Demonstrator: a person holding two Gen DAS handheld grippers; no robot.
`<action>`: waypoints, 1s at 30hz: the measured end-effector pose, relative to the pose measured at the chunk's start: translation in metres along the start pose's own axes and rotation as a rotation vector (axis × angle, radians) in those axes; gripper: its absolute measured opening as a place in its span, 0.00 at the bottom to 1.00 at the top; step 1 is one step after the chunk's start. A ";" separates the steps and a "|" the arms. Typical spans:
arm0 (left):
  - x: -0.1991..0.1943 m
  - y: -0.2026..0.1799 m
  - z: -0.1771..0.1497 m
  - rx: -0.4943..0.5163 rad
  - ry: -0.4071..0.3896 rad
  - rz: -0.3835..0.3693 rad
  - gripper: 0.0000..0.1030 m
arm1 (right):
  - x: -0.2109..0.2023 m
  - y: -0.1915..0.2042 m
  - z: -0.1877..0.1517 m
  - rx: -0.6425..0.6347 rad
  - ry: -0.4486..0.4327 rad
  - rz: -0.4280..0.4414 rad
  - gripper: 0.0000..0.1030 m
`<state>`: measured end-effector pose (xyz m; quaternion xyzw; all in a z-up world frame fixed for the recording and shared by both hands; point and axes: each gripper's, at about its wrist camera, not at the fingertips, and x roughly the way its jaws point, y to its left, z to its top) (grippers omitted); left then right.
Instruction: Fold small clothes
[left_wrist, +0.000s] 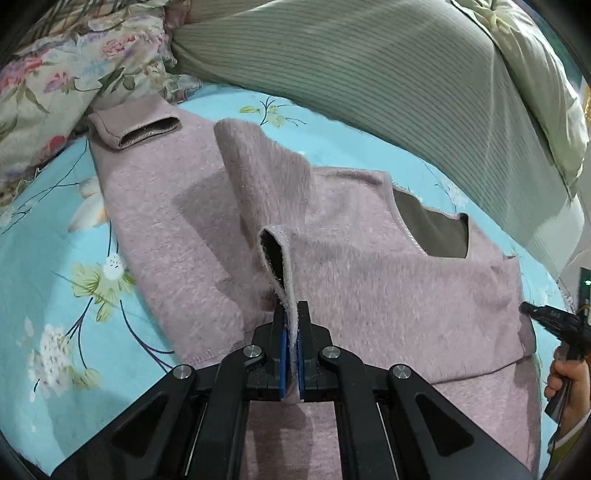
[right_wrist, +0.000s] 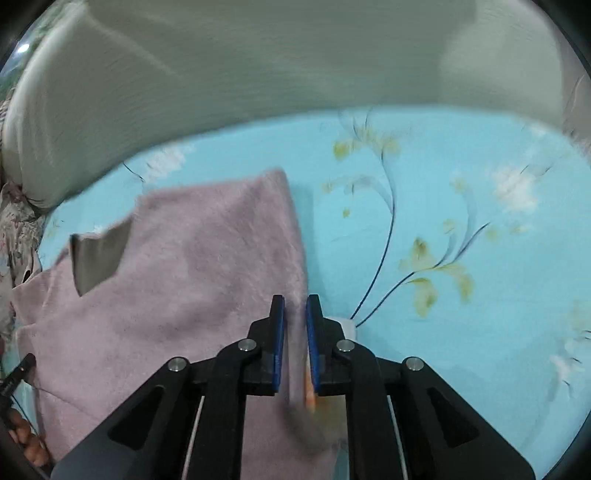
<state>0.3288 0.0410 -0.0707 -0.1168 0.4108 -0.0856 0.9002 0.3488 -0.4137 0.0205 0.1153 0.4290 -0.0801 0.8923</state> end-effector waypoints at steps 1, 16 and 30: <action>-0.001 0.001 0.000 0.000 0.002 -0.004 0.03 | -0.006 0.008 -0.004 -0.014 -0.010 0.054 0.13; -0.022 0.075 0.055 -0.043 -0.083 0.245 0.60 | -0.032 0.033 -0.064 0.009 0.158 0.367 0.41; 0.103 0.101 0.155 0.270 -0.013 0.645 0.61 | -0.029 0.086 -0.087 0.010 0.253 0.443 0.41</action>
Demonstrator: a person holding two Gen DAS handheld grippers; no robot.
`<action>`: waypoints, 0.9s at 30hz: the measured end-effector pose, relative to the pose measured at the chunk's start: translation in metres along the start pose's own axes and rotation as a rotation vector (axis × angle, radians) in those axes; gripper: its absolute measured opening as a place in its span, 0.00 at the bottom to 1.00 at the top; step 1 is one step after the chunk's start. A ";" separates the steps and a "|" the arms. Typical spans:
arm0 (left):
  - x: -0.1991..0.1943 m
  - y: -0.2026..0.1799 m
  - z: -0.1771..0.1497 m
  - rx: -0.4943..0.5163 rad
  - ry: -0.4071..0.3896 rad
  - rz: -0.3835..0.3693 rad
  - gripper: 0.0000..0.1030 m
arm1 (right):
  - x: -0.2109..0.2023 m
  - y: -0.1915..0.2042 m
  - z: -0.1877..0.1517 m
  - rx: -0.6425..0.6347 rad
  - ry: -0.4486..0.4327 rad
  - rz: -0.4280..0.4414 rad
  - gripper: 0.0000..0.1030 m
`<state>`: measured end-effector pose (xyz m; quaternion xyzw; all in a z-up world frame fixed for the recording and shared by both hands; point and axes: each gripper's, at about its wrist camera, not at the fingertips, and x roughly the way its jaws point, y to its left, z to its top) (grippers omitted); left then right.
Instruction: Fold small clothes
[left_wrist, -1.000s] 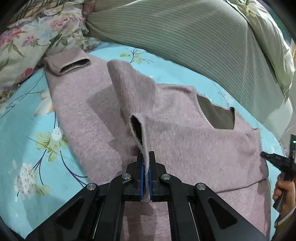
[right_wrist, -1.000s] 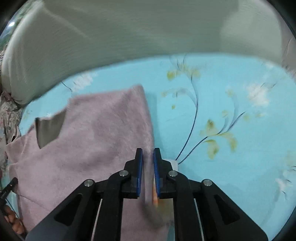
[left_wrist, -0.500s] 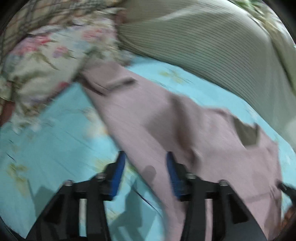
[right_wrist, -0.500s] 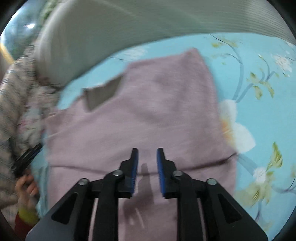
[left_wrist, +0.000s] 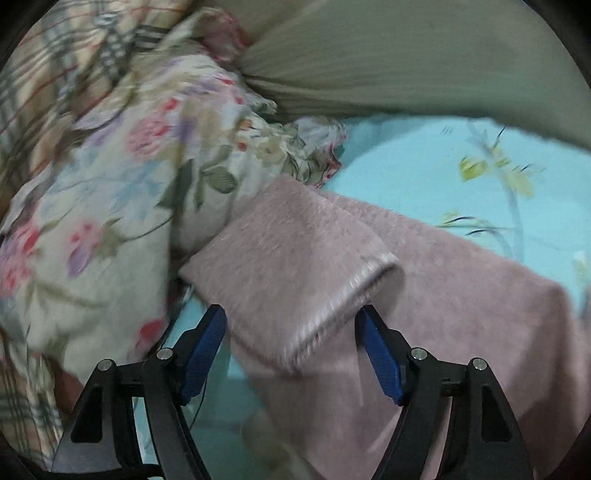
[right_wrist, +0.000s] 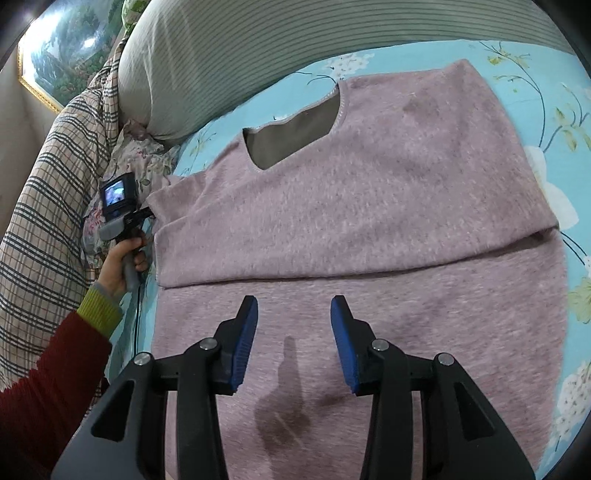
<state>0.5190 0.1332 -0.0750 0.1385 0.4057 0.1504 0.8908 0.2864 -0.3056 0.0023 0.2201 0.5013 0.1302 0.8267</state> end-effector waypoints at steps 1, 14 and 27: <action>0.004 0.001 0.002 -0.006 0.001 -0.028 0.31 | -0.001 0.001 0.000 -0.005 0.000 0.003 0.41; -0.134 0.074 -0.051 -0.360 -0.123 -0.507 0.04 | -0.021 0.011 -0.018 -0.015 -0.043 0.051 0.41; -0.291 -0.109 -0.084 -0.118 -0.120 -0.961 0.04 | -0.066 -0.038 -0.032 0.093 -0.132 -0.006 0.41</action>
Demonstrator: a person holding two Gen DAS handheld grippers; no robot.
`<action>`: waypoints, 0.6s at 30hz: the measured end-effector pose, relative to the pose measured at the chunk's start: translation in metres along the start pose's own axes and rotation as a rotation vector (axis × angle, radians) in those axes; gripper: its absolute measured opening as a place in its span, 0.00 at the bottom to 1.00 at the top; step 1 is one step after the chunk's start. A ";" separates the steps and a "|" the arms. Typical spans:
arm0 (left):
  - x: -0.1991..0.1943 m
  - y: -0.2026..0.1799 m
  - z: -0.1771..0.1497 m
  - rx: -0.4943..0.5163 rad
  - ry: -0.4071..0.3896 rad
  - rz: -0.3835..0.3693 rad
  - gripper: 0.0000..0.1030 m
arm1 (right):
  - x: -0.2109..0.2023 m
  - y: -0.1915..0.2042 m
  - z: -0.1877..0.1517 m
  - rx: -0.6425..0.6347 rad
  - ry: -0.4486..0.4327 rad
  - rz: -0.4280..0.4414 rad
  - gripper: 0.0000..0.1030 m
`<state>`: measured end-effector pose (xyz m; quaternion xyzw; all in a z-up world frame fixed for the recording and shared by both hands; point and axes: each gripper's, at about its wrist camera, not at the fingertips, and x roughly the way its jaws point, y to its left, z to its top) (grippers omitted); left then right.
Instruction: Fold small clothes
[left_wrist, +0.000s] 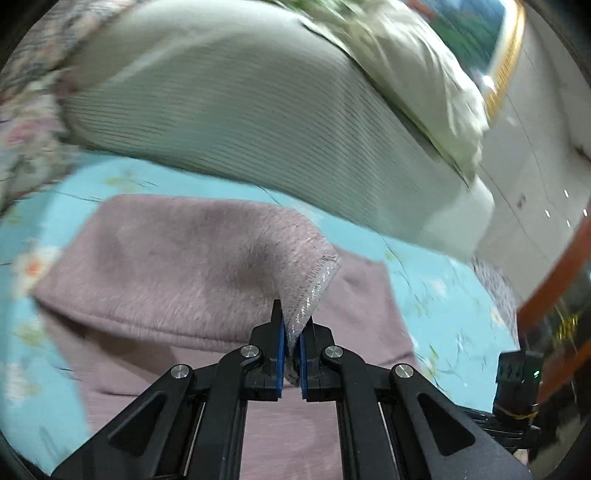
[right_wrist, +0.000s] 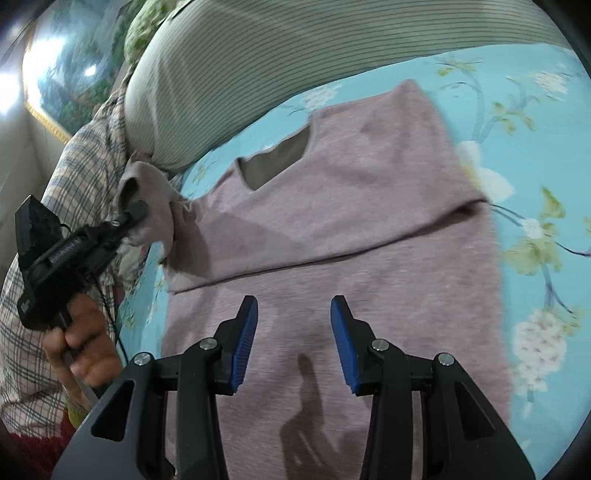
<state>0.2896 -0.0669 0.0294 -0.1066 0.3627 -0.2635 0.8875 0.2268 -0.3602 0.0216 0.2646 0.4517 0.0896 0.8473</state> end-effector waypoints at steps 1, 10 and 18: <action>0.016 -0.012 -0.004 0.007 0.026 -0.014 0.04 | -0.002 -0.004 0.000 0.008 -0.007 -0.007 0.41; 0.141 -0.025 -0.038 0.056 0.246 0.046 0.08 | -0.006 -0.034 0.012 0.093 -0.039 -0.055 0.44; 0.086 0.005 -0.057 0.052 0.188 0.092 0.45 | 0.028 -0.007 0.034 0.057 -0.011 0.019 0.57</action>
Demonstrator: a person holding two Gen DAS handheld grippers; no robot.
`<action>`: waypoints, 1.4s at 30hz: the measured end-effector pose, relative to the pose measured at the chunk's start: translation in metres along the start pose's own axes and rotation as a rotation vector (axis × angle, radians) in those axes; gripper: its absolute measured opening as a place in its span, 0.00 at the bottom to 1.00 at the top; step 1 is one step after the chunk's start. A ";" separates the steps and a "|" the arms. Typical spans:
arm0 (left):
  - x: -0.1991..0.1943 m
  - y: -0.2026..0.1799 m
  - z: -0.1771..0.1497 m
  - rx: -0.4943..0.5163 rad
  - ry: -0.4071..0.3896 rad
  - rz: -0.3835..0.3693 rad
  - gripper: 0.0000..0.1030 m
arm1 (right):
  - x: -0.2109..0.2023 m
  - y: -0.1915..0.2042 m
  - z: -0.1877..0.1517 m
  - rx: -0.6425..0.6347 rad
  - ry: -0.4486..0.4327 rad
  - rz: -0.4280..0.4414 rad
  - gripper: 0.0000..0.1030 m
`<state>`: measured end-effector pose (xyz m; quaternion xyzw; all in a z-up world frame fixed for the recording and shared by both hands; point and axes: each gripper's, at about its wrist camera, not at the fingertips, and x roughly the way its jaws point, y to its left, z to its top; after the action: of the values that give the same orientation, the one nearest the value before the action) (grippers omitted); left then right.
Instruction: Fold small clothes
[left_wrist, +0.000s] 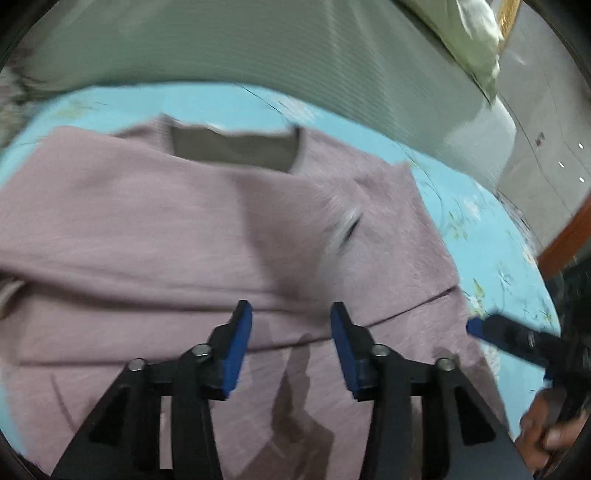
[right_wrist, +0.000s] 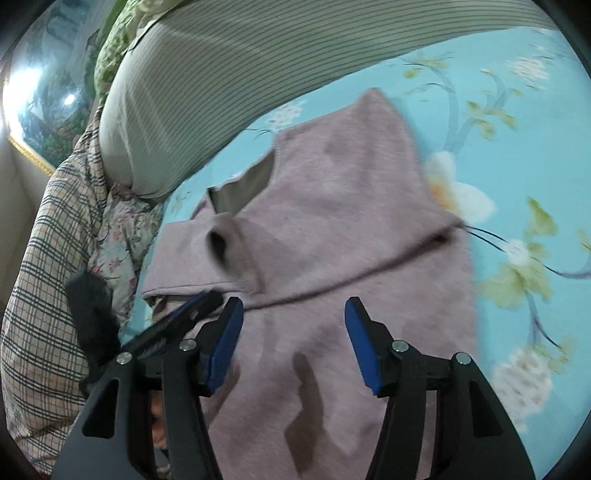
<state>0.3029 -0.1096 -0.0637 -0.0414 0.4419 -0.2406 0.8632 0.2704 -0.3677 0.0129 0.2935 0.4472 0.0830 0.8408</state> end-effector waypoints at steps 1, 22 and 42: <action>-0.011 0.011 -0.004 -0.014 -0.015 0.023 0.45 | 0.008 0.005 0.003 -0.005 0.009 0.010 0.57; -0.055 0.175 -0.024 -0.305 -0.125 0.407 0.45 | 0.040 0.060 0.064 -0.107 -0.090 0.109 0.07; -0.061 0.142 -0.034 -0.171 -0.069 0.426 0.37 | -0.002 -0.065 0.061 0.037 -0.149 -0.210 0.07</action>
<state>0.3001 0.0477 -0.0798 -0.0285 0.4296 -0.0131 0.9025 0.3097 -0.4467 0.0038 0.2658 0.4133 -0.0358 0.8702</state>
